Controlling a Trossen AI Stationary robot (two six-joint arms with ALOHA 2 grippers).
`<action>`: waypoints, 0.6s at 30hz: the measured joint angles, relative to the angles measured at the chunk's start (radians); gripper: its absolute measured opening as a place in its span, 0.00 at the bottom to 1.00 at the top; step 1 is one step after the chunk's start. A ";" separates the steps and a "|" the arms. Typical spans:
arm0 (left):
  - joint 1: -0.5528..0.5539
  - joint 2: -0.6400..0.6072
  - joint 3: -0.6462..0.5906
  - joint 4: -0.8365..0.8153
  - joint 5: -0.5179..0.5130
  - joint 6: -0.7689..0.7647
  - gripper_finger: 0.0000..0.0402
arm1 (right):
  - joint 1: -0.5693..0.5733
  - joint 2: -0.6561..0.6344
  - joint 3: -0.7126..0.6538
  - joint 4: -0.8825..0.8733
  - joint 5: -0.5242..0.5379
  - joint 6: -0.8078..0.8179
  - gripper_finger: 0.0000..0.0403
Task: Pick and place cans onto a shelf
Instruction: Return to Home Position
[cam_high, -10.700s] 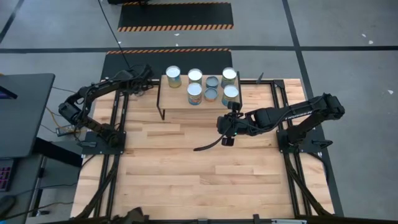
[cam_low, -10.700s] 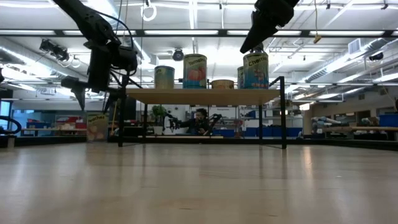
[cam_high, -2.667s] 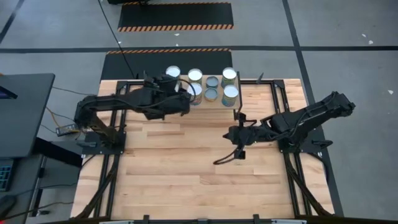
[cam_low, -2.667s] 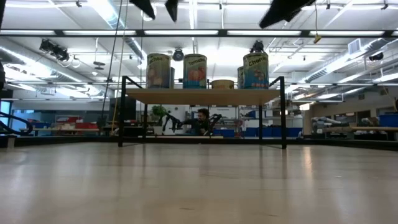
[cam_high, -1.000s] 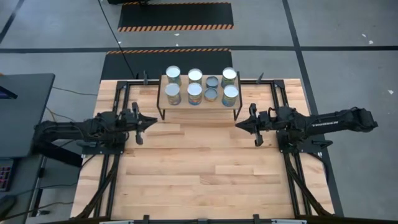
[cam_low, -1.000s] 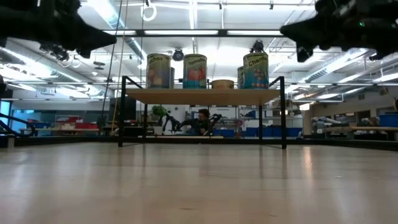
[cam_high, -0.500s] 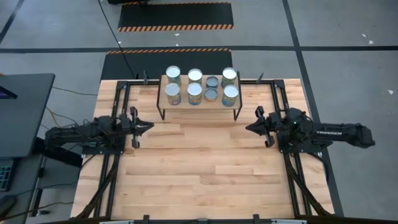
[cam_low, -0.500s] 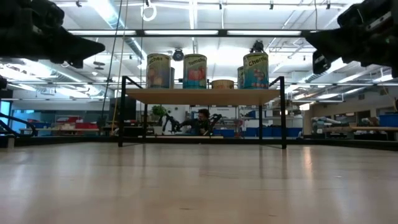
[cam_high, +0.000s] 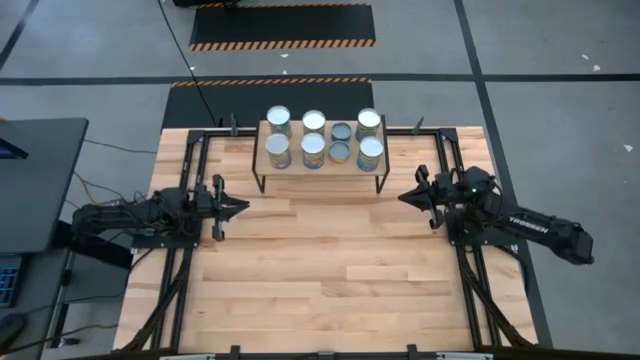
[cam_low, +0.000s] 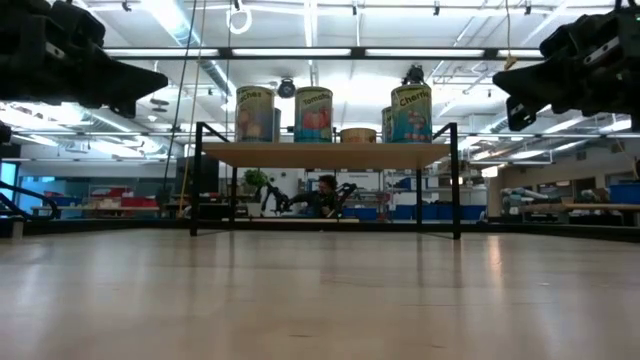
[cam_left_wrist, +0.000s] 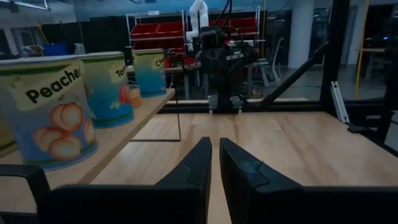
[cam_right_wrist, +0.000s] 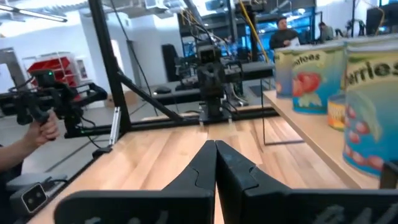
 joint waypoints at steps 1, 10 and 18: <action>0.000 0.000 0.000 0.000 -0.001 0.001 0.10 | -0.015 -0.001 0.000 -0.003 -0.011 0.011 0.02; 0.000 0.001 0.000 -0.023 -0.001 -0.007 0.10 | -0.097 -0.103 0.000 -0.038 0.121 -0.007 0.02; 0.000 0.000 0.000 -0.024 -0.002 -0.007 0.10 | 0.105 -0.193 0.000 -0.133 0.312 -0.036 0.02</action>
